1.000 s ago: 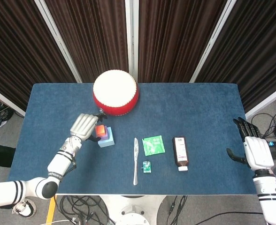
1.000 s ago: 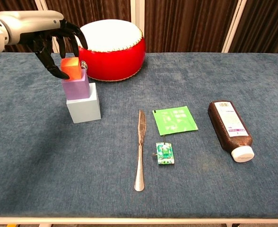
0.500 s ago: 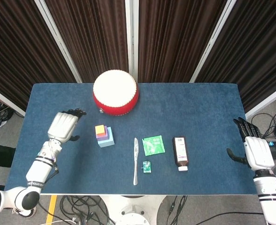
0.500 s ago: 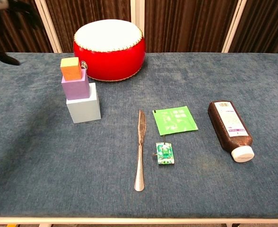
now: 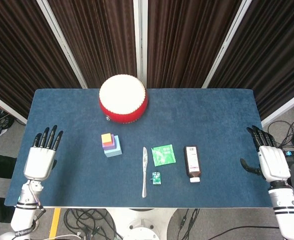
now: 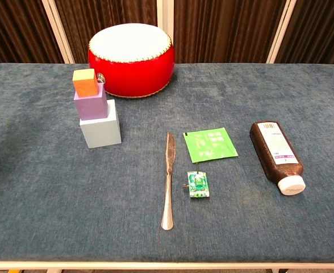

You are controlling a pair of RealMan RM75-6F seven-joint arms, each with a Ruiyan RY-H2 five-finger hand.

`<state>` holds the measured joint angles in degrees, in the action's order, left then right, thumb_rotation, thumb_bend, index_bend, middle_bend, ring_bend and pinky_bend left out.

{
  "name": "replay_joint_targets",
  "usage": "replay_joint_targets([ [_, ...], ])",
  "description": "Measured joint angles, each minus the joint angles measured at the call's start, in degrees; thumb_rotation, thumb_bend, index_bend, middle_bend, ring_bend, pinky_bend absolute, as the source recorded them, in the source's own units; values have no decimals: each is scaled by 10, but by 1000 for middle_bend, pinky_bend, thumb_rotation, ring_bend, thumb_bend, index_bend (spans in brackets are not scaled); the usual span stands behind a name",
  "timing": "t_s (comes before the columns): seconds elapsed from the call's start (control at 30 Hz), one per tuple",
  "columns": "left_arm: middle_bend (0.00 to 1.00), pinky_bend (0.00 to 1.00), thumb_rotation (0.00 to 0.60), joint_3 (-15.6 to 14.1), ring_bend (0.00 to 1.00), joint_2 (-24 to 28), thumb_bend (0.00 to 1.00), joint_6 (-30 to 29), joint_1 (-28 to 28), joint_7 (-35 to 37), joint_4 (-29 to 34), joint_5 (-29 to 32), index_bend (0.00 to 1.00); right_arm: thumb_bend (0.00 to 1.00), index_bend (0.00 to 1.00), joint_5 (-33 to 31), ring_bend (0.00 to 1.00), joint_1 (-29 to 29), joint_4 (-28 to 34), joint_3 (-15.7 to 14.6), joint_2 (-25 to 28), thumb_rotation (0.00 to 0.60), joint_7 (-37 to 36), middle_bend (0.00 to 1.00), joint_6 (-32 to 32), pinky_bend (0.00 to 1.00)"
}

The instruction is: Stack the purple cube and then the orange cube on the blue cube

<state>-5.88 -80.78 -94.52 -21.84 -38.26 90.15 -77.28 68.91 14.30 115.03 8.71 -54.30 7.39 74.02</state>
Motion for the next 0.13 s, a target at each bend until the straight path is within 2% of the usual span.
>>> replay_joint_targets([
  [0.13, 77, 206, 600, -2, 85, -3, 92, 3, 20, 14, -10, -12, 138, 219, 0, 2, 0, 0, 0, -1, -1, 600, 2, 0, 0, 0],
])
